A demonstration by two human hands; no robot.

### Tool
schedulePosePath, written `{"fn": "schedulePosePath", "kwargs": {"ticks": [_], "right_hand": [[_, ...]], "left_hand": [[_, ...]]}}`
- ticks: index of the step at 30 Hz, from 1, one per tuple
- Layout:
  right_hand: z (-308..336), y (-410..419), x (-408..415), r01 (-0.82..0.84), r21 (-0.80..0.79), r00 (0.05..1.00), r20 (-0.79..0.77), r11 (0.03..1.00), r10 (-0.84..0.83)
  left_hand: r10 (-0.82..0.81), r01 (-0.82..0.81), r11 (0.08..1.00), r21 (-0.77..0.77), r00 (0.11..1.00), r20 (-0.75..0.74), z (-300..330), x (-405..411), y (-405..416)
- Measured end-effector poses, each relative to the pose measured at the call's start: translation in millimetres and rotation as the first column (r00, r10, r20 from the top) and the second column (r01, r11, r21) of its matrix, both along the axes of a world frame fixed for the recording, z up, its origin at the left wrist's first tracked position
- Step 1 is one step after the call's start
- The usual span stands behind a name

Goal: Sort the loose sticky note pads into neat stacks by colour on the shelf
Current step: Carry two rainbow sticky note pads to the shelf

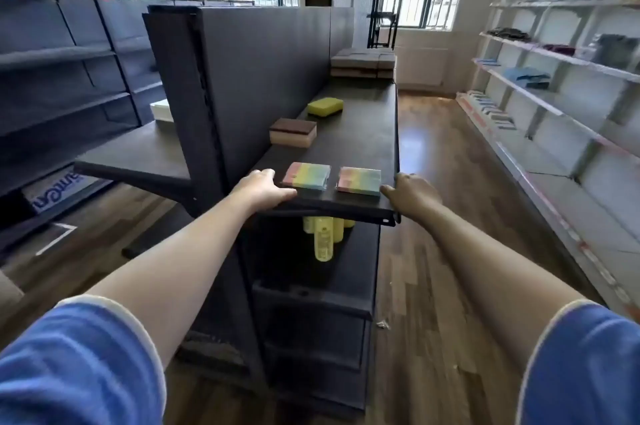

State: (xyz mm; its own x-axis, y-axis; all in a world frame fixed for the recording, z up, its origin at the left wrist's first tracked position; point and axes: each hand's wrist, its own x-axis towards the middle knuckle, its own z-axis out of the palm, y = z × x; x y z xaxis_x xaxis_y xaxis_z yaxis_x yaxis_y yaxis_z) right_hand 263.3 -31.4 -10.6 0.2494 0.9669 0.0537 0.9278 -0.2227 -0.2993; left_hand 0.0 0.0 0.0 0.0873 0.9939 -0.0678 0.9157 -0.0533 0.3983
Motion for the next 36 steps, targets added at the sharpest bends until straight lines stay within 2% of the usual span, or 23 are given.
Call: {"fn": "schedulePosePath", "kwargs": {"ticks": [3, 8, 13, 19, 24, 29, 36], "right_hand": [[2.6, 8.1, 2.2, -0.002, -0.026, 1.000, 0.028, 1.000, 0.003], [-0.4, 26.6, 1.5, 0.017, -0.121, 0.999, -0.031, 0.992, -0.021], [-6.7, 39.1, -0.2, 0.017, -0.123, 1.000, -0.007, 0.992, -0.018], [-3.0, 49.9, 9.1, -0.051, -0.160, 0.957, -0.290, 0.986, 0.003], [-3.0, 49.5, 21.5, -0.063, -0.089, 0.873, -0.488, 0.994, 0.011], [-1.5, 47.6, 30.6, 0.017, -0.130, 0.747, -0.658, 0.991, -0.099], [2.9, 39.3, 38.0, 0.084, -0.136, 0.680, -0.717, 0.987, -0.157]], "left_hand": [[0.033, -0.033, 0.999, -0.004, 0.999, -0.003, -1.8, 3.9, 7.3], [0.069, -0.069, 0.998, 0.000, 0.996, -0.049, -1.7, 20.8, 20.4], [0.089, -0.089, 0.996, 0.002, 0.995, -0.037, -4.5, 35.9, 29.1], [0.132, -0.132, 0.991, 0.023, 0.991, -0.003, 1.6, 40.4, 34.3], [0.145, -0.146, 0.989, -0.002, 0.984, 0.107, 6.4, 43.5, 41.0], [0.207, -0.159, 0.974, -0.163, 0.915, 0.346, 7.6, 47.1, 41.2], [0.205, -0.063, 0.958, -0.280, 0.832, 0.515, 9.4, 42.6, 46.7]]}}
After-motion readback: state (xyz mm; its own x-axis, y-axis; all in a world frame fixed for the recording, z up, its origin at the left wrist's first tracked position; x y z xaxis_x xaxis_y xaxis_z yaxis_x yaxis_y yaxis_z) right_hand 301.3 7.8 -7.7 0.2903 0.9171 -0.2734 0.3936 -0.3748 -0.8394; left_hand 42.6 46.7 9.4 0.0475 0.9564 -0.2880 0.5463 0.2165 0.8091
